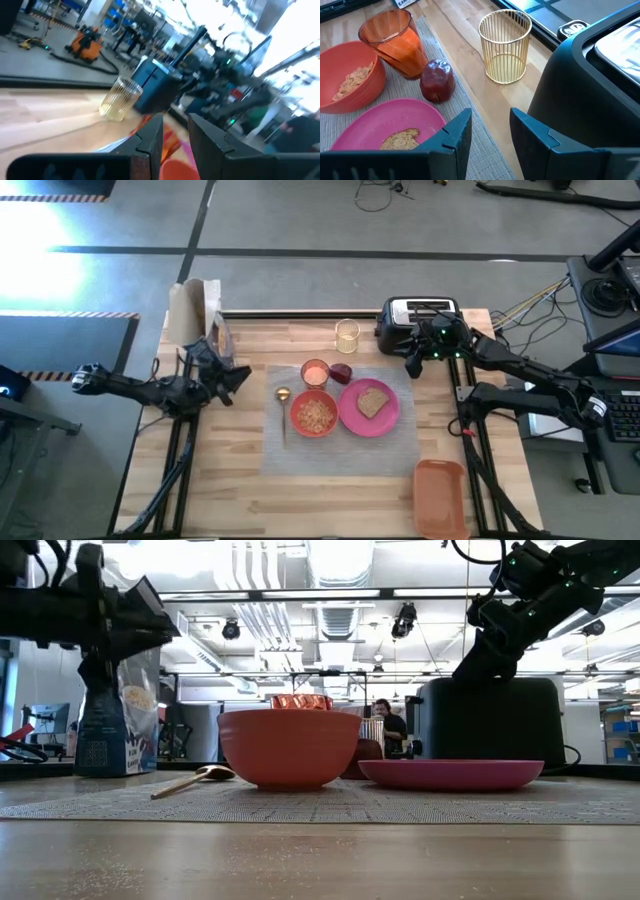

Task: Arrange a breakfast setting
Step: Return to Home Position

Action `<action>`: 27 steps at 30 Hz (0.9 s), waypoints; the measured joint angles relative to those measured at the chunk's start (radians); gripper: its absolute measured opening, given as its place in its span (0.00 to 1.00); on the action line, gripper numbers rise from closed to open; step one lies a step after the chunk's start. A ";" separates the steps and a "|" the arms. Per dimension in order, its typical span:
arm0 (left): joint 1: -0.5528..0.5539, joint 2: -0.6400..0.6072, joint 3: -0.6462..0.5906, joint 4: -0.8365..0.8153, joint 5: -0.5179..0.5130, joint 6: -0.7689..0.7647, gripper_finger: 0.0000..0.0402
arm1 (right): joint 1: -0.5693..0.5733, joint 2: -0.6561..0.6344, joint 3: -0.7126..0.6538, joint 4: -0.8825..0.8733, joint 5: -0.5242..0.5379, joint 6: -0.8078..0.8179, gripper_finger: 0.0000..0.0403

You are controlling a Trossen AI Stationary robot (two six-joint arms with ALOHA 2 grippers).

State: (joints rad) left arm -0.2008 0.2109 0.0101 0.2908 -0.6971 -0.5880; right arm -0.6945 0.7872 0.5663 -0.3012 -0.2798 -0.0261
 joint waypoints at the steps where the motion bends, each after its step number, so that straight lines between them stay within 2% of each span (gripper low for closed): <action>1: 0.000 -0.021 0.000 0.000 0.000 0.000 0.19 | 0.000 0.000 0.000 0.000 0.000 0.000 0.31; 10: 0.000 -0.145 0.000 0.000 0.000 0.000 0.19 | 0.000 0.000 0.000 0.000 0.000 0.000 0.31; 20: 0.000 -0.211 -0.001 -0.001 0.001 0.000 0.19 | 0.000 0.000 0.000 0.000 0.000 0.000 0.31; 27: 0.000 -0.211 -0.001 -0.001 0.002 0.000 0.19 | 0.000 0.000 0.000 0.000 0.000 0.000 0.31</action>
State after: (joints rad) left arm -0.2012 -0.0006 0.0090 0.2897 -0.6949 -0.5880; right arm -0.6944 0.7872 0.5663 -0.3012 -0.2798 -0.0261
